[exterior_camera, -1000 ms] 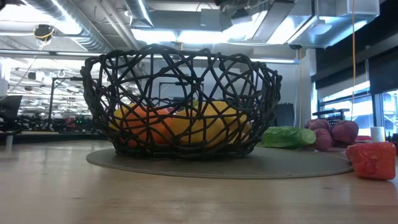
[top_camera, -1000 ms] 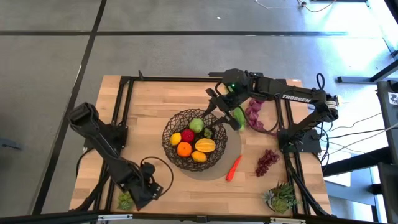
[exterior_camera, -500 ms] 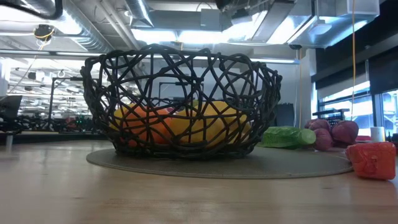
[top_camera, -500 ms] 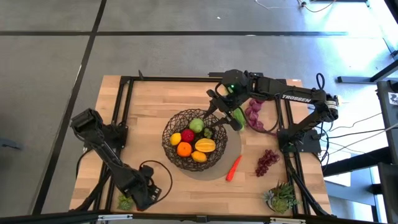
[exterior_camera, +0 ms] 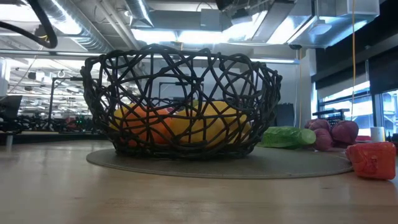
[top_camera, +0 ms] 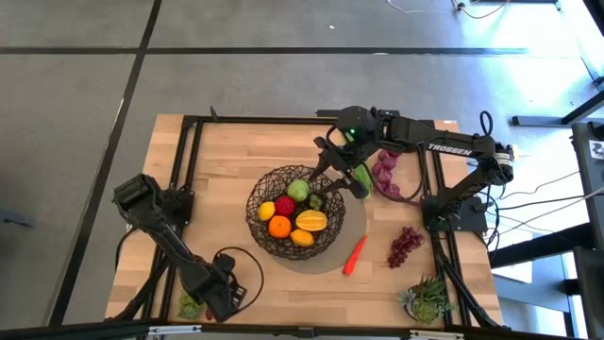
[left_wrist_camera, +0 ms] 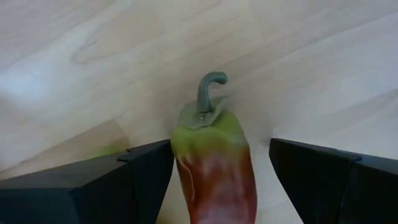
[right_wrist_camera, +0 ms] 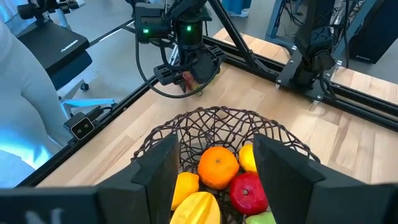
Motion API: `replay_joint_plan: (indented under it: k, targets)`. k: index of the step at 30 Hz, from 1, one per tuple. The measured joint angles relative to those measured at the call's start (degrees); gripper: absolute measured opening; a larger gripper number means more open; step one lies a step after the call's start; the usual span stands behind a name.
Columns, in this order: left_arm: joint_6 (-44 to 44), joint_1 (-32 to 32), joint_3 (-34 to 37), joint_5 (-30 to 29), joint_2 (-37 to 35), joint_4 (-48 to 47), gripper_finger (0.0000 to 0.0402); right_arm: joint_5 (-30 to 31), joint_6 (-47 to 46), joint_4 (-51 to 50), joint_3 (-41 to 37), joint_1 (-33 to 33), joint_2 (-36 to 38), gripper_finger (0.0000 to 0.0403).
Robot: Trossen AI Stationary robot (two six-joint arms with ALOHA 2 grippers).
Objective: Build produce basket
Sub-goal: Put the dark red chili pepper into the wire basket
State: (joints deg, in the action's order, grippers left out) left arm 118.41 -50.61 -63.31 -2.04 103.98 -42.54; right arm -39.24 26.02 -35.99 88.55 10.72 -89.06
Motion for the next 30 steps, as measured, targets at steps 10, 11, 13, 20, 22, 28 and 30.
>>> replay_joint_plan:
  k: [10, 11, 13, 20, 22, 28, 30]
  targets:
    - [0.00, 1.02, 0.00, -0.39, 0.00, 0.22, 0.0253, 0.02, -0.01, -0.02, -0.02, 0.00, 0.00, 0.0200]
    - [0.00, 1.11, 0.00, -0.37, 0.00, 0.22, 0.0253, 0.04, -0.01, -0.02, -0.02, 0.00, 0.00, 0.0200]
    - [0.00, 1.22, 0.00, -0.42, 0.00, 0.24, 0.0253, 0.02, -0.01, -0.19, -0.02, 0.00, 0.00, 0.0200]
    - [0.02, 1.20, 0.00, -0.14, 0.00, 0.59, 0.0253, 0.04, -0.02, -0.96, -0.04, 0.00, 0.00, 0.0200]
    - [0.02, 1.44, 0.00, -0.04, 0.00, 0.61, 0.0252, 0.03, -0.02, -1.67, -0.04, 0.00, 0.00, 0.0200]
    - [0.09, 2.59, 0.00, 0.61, 0.00, 0.63, 0.0219, 0.07, -0.02, -2.95, -0.07, -0.01, 0.00, 0.0200]
    - [0.07, 2.99, 0.00, 1.09, 0.00, 0.63, 0.0196, 0.07, -0.02, -2.95, -0.07, 0.00, 0.00, 0.0200]
